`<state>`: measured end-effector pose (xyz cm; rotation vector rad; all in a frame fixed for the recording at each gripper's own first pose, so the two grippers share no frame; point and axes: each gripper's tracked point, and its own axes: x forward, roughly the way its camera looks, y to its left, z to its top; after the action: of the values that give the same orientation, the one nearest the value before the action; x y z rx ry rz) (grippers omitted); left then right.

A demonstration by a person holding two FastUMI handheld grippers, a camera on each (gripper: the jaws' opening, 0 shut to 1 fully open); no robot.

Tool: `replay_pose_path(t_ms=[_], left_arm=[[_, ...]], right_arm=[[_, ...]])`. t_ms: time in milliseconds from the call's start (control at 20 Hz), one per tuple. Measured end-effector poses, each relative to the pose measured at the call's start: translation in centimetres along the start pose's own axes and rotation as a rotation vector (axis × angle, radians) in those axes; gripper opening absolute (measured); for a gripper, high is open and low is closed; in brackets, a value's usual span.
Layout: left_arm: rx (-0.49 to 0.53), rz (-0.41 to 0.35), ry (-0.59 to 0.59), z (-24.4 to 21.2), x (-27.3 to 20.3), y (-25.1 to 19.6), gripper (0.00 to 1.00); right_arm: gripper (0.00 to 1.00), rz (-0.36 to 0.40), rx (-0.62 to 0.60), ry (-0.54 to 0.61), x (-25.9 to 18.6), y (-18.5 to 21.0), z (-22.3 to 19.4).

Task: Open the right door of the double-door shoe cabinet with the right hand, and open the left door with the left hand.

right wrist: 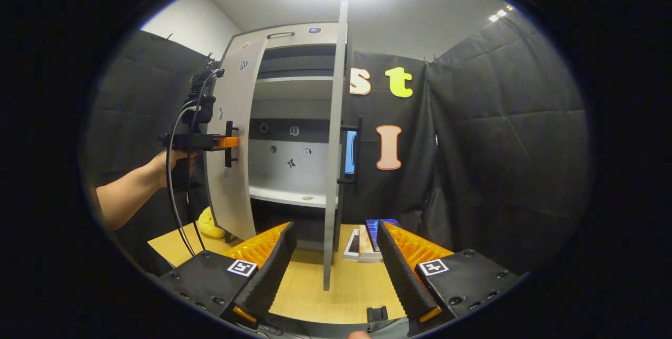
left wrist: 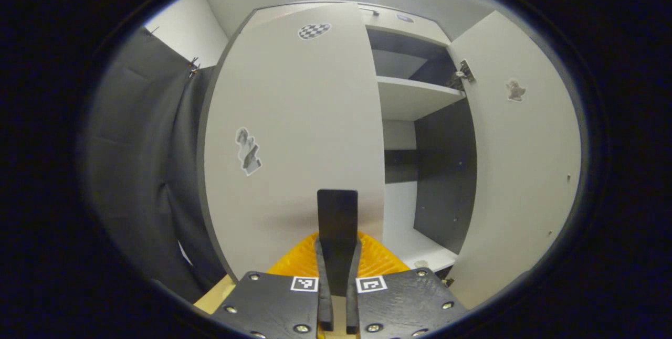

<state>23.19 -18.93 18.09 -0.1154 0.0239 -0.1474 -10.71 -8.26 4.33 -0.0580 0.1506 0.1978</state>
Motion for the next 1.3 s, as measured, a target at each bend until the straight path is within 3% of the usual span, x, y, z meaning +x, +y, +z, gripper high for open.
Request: replay_pose_path(t_ms=[800, 1150, 1300], left_arm=[[-0.014, 0.03, -0.015, 0.3, -3.5, 3.0, 0.09], [-0.005, 0.048, -0.012, 0.3, -3.9, 4.1, 0.12], [0.0, 0.052, -0.012, 0.5, -4.1, 4.6, 0.06]], right_arm=[[0.96, 0.105, -0.019, -0.004, 2.3, 3.8, 0.0], [0.94, 0.166, -0.007, 0.015, 4.3, 6.4, 0.2], [0.93, 0.175, -0.016, 0.013, 4.8, 7.1, 0.1]])
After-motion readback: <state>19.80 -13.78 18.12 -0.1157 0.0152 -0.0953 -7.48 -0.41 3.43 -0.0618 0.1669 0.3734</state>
